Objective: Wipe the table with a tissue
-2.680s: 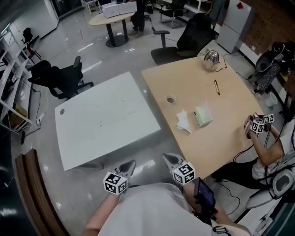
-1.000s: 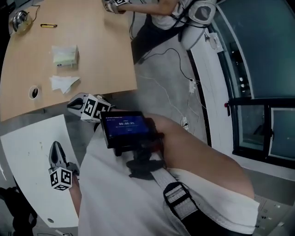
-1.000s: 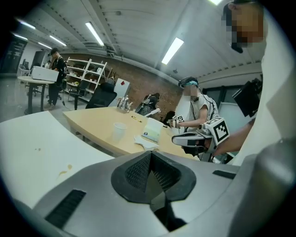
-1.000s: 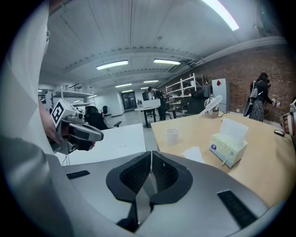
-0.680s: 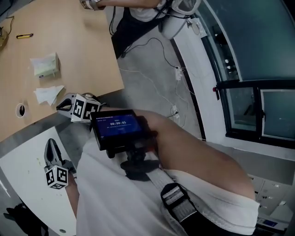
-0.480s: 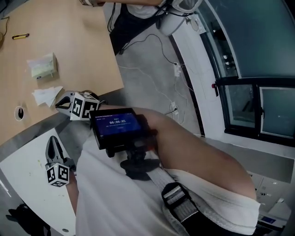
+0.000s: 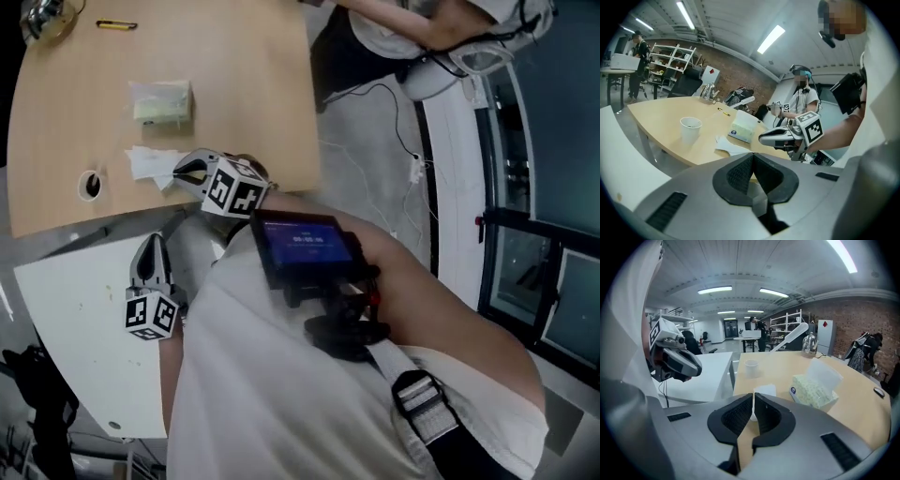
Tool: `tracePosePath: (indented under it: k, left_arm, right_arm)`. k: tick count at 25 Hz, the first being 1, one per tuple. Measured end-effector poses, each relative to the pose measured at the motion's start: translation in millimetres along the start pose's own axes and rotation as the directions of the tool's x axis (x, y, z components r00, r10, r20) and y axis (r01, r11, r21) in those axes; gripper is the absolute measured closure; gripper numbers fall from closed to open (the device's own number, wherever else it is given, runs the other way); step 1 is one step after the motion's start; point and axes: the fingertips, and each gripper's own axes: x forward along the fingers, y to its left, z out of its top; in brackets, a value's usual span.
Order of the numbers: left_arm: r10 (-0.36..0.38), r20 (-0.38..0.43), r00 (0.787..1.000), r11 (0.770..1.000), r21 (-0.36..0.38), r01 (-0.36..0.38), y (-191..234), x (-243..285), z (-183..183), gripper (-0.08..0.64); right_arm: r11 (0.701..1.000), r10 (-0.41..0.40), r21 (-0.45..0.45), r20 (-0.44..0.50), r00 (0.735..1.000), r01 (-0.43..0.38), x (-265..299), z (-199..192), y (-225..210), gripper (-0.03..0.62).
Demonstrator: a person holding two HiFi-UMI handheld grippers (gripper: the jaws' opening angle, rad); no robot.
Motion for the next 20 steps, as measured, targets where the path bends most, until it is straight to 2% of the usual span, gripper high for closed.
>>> tracePosePath:
  k: [7,11,12,14,15,18,20]
  left_arm:
    - [0.054,0.016,0.998,0.998,-0.037,-0.053,-1,-1,-3,0.554]
    - [0.089,0.011,0.996,0.995,-0.034,-0.089,12,-11,1,0.554]
    - [0.098,0.010,0.995,0.995,-0.033,-0.098,16,-14,2,0.554]
    - [0.117,0.008,0.993,0.993,-0.032,-0.117,23,-19,4,0.554]
    - [0.127,0.007,0.992,0.991,-0.031,-0.127,26,-22,5,0.554]
    - [0.157,0.006,0.988,0.987,-0.032,-0.157,36,-30,8,0.554]
    - [0.177,0.005,0.984,0.984,-0.034,-0.177,42,-35,9,0.554]
  right_arm:
    - [0.999,0.024,-0.030,-0.096,0.995,-0.027,19,-23,-17,0.572]
    - [0.999,0.046,-0.004,-0.175,0.983,-0.047,47,-44,-32,0.571]
    - [0.999,0.039,0.013,-0.194,0.980,-0.037,49,-50,-38,0.562]
    - [0.999,0.028,0.029,-0.185,0.982,-0.023,66,-42,-44,0.479]
    - [0.999,0.037,0.033,-0.188,0.982,-0.031,80,-39,-42,0.458]
    - [0.997,0.070,0.042,-0.283,0.957,-0.060,100,-55,-35,0.449]
    - [0.998,0.050,0.040,-0.326,0.944,-0.039,100,-64,-36,0.449]
